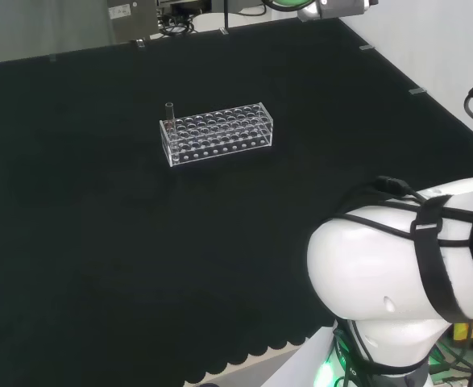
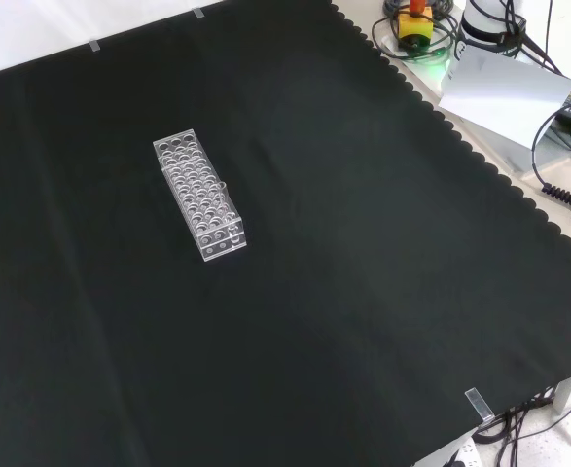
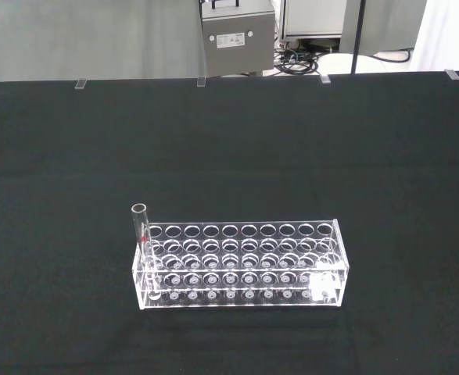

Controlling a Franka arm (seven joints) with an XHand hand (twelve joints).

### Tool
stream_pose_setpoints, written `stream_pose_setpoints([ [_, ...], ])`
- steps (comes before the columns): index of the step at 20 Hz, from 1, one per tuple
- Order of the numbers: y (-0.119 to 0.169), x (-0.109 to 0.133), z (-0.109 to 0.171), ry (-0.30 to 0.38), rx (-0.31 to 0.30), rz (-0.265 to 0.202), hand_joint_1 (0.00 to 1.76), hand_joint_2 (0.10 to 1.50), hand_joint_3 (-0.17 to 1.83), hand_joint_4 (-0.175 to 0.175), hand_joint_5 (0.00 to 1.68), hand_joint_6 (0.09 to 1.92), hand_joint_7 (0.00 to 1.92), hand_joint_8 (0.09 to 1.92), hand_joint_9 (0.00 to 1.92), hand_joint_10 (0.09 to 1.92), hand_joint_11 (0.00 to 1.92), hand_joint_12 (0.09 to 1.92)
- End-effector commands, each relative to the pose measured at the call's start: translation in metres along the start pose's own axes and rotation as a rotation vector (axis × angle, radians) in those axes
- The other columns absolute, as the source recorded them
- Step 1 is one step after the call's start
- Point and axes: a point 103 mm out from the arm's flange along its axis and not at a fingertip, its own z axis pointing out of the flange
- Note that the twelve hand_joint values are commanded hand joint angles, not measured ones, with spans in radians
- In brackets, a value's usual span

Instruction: Pick up the test tube.

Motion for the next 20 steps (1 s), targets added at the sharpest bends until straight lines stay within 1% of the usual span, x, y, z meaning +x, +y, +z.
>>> stream_pose_setpoints([
  [1, 0.001, -0.002, 0.000, -0.007, -0.009, 0.003, 0.41, 0.81, 0.48, -0.066, 0.13, 0.19, 0.07, 0.69, 0.08, 0.68, 0.07, 1.42],
  [3, 0.004, -0.004, 0.001, -0.005, -0.008, 0.009, 0.33, 0.86, 0.40, -0.063, 0.12, 0.11, 0.02, 0.65, 0.02, 0.64, 0.02, 1.42],
  [5, 0.007, -0.004, 0.003, 0.003, -0.009, 0.009, 0.31, 0.89, 0.36, -0.062, 0.12, 0.09, 0.00, 0.64, 0.00, 0.64, 0.00, 1.42],
  [8, 0.018, -0.004, 0.005, 0.007, -0.006, -0.013, 0.31, 0.91, 0.31, -0.063, 0.14, 0.09, 0.00, 0.66, 0.00, 0.68, 0.00, 1.43],
  [12, 0.045, -0.001, 0.009, 0.013, 0.004, -0.046, 0.33, 0.93, 0.27, -0.068, 0.17, 0.09, 0.00, 0.74, 0.00, 0.79, 0.00, 1.50],
  [15, 0.068, 0.001, 0.013, 0.010, 0.023, -0.066, 0.38, 0.93, 0.26, -0.074, 0.19, 0.09, 0.03, 0.79, 0.00, 0.89, 0.00, 1.55],
  [20, 0.109, 0.012, 0.028, -0.003, 0.059, -0.102, 0.45, 0.93, 0.25, -0.079, 0.22, 0.09, 0.10, 0.84, 0.02, 0.96, 0.00, 1.59],
])
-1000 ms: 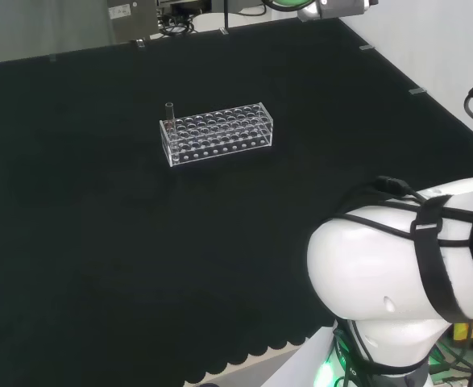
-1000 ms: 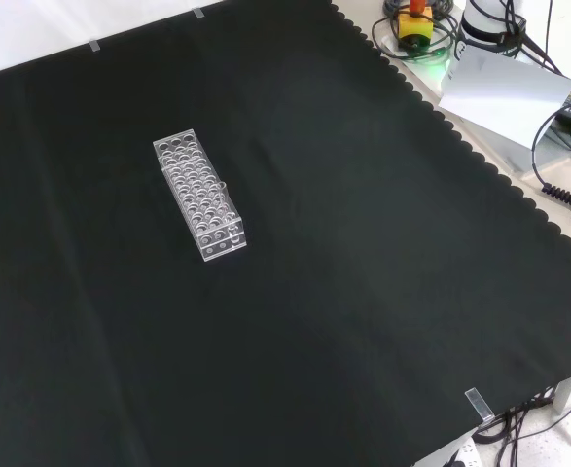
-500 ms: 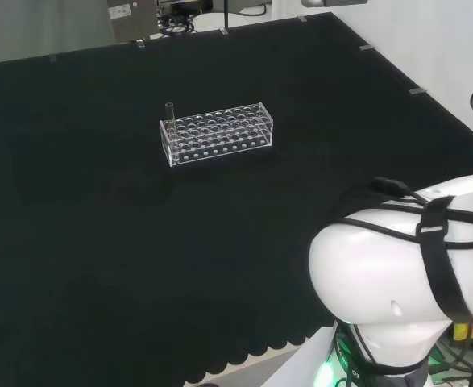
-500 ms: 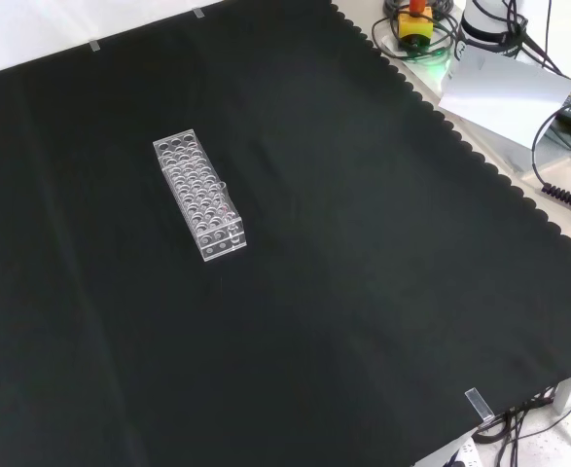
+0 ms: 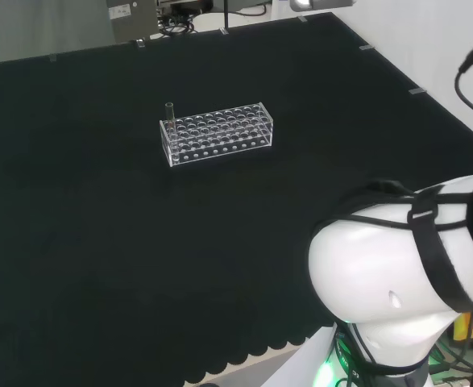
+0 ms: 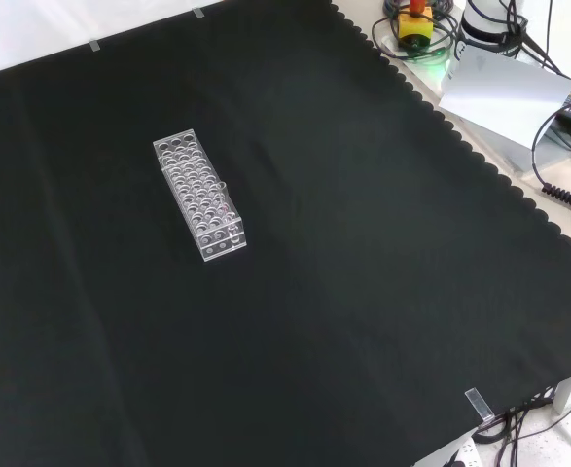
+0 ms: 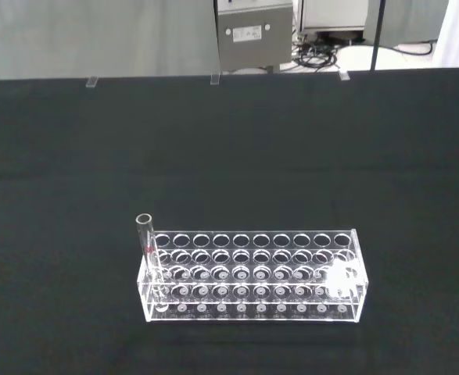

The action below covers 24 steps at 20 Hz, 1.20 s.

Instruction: Pick up the test tube.

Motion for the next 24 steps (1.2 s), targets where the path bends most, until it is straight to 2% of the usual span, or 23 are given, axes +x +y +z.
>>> stream_pose_setpoints([
  [1, 0.073, 0.013, 0.018, -0.020, 0.041, -0.071, 0.46, 0.93, 0.25, -0.080, 0.22, 0.09, 0.11, 0.84, 0.03, 0.97, 0.00, 1.60],
  [10, 0.133, 0.030, 0.063, -0.042, 0.128, -0.095, 0.50, 0.93, 0.27, -0.094, 0.30, 0.09, 0.37, 0.84, 0.28, 0.92, 0.11, 1.59],
  [17, 0.173, 0.039, 0.102, -0.037, 0.184, -0.139, 0.54, 0.93, 0.28, -0.100, 0.33, 0.09, 0.44, 0.83, 0.36, 0.90, 0.15, 1.58],
  [24, 0.203, 0.043, 0.145, -0.033, 0.251, -0.141, 0.59, 0.91, 0.32, -0.100, 0.42, 0.09, 0.59, 0.79, 0.52, 0.82, 0.22, 1.54],
])
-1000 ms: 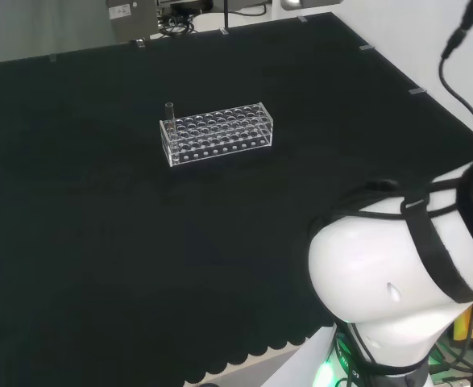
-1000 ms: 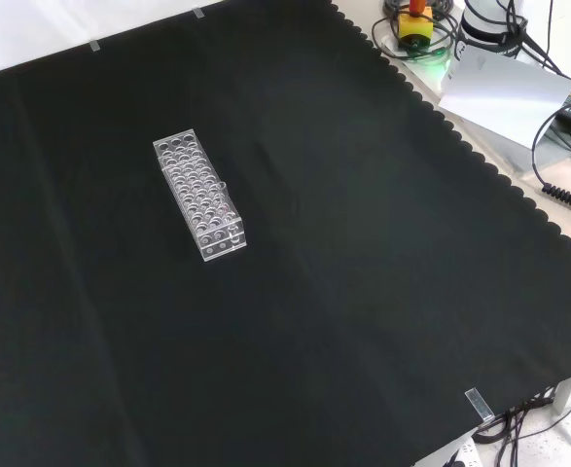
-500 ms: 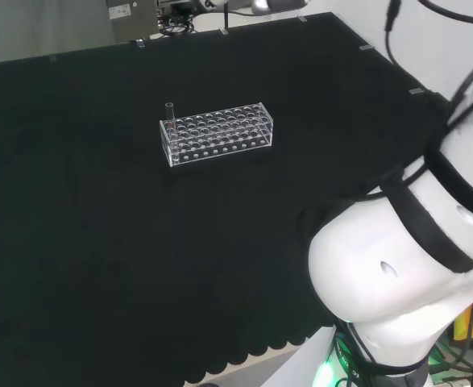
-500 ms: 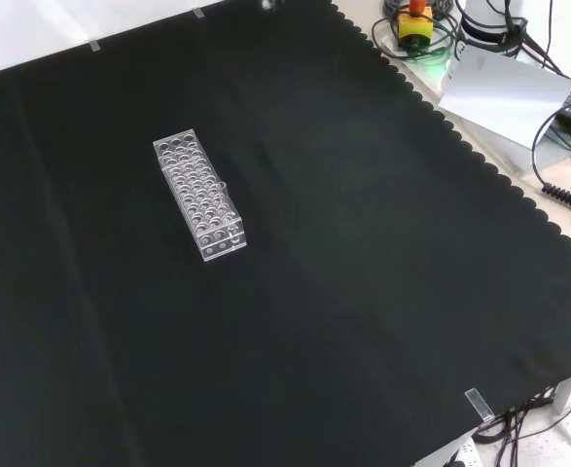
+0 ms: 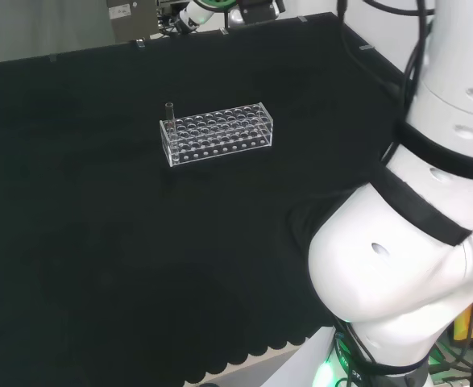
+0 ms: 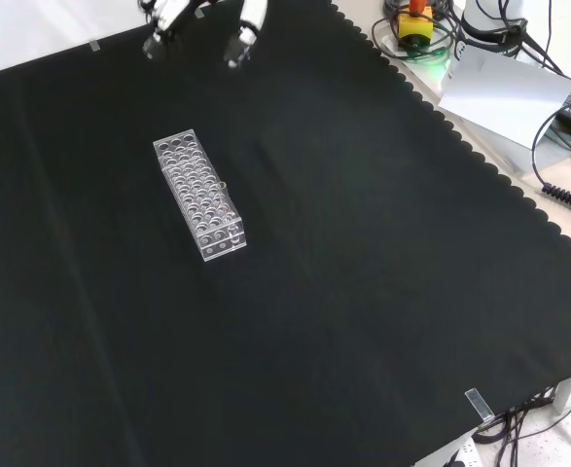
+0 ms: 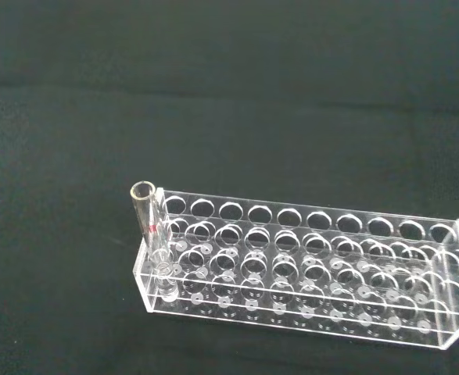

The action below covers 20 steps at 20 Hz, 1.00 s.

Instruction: Pick up the test tube.

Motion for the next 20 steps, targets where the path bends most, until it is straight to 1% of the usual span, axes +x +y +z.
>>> stream_pose_setpoints([
  [1, 0.044, 0.007, 0.038, 0.004, 0.060, -0.028, 0.60, 0.91, 0.32, -0.102, 0.43, 0.09, 0.62, 0.78, 0.54, 0.81, 0.23, 1.53],
  [3, 0.051, 0.009, 0.047, 0.005, 0.079, -0.026, 0.62, 0.91, 0.33, -0.106, 0.46, 0.09, 0.66, 0.78, 0.58, 0.79, 0.26, 1.52],
  [8, 0.064, 0.016, 0.067, -0.016, 0.129, -0.040, 0.65, 0.90, 0.36, -0.114, 0.51, 0.09, 0.74, 0.77, 0.65, 0.77, 0.29, 1.50],
  [11, 0.068, 0.020, 0.078, -0.015, 0.152, -0.043, 0.66, 0.90, 0.38, -0.120, 0.55, 0.13, 0.80, 0.75, 0.70, 0.75, 0.33, 1.48],
  [13, 0.068, 0.022, 0.085, -0.015, 0.169, -0.049, 0.69, 0.89, 0.40, -0.125, 0.57, 0.20, 0.85, 0.73, 0.75, 0.72, 0.36, 1.46],
  [17, 0.065, 0.026, 0.098, 0.003, 0.194, -0.067, 0.75, 0.85, 0.45, -0.132, 0.54, 0.46, 0.91, 0.71, 0.79, 0.70, 0.39, 1.45],
  [20, 0.062, 0.030, 0.108, 0.012, 0.214, -0.078, 0.79, 0.83, 0.47, -0.133, 0.53, 0.55, 0.93, 0.71, 0.80, 0.69, 0.39, 1.45],
])
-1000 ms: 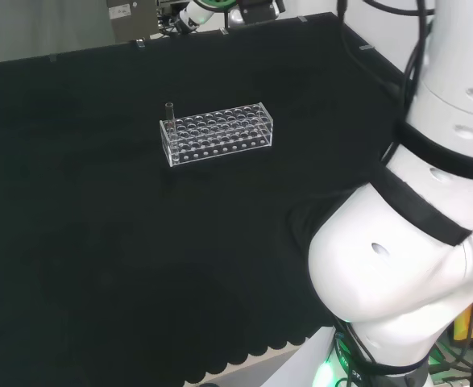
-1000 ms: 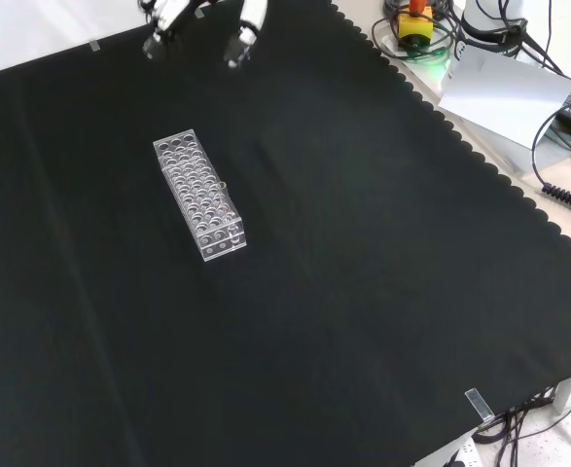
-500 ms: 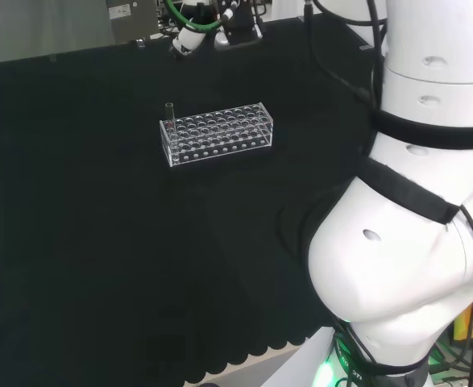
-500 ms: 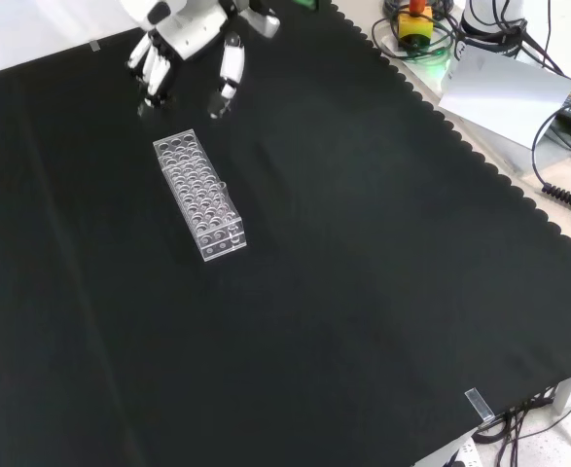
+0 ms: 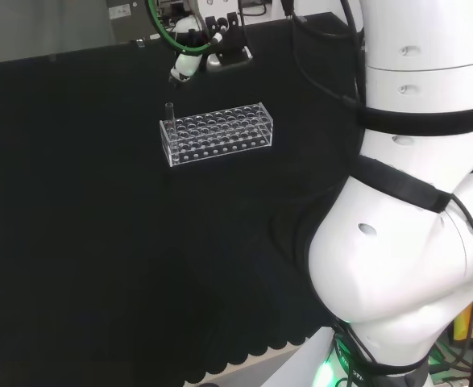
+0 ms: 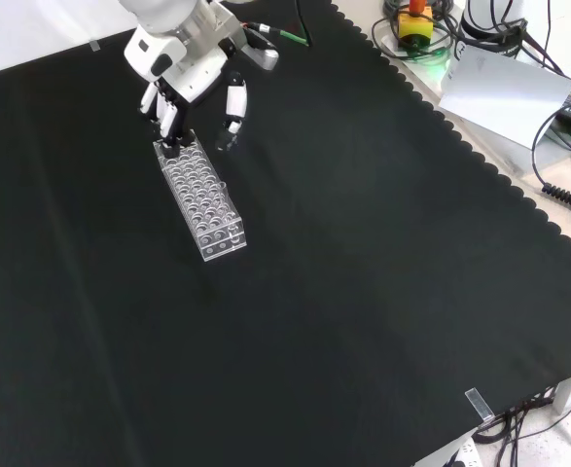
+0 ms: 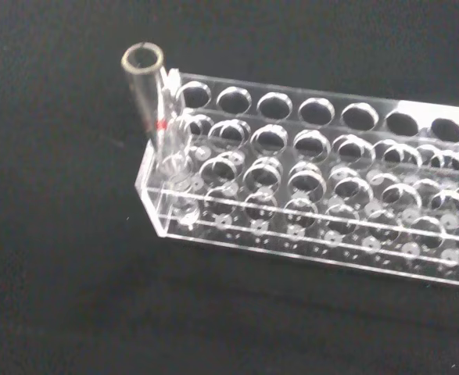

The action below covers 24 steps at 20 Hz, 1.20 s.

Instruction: Pick up the test tube.

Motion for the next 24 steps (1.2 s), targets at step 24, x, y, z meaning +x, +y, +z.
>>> stream_pose_setpoints([
  [24, 0.025, 0.028, 0.067, -0.010, 0.117, -0.033, 0.92, 0.74, 0.64, -0.120, 0.50, 0.66, 0.99, 0.73, 0.83, 0.70, 0.38, 1.45],
])
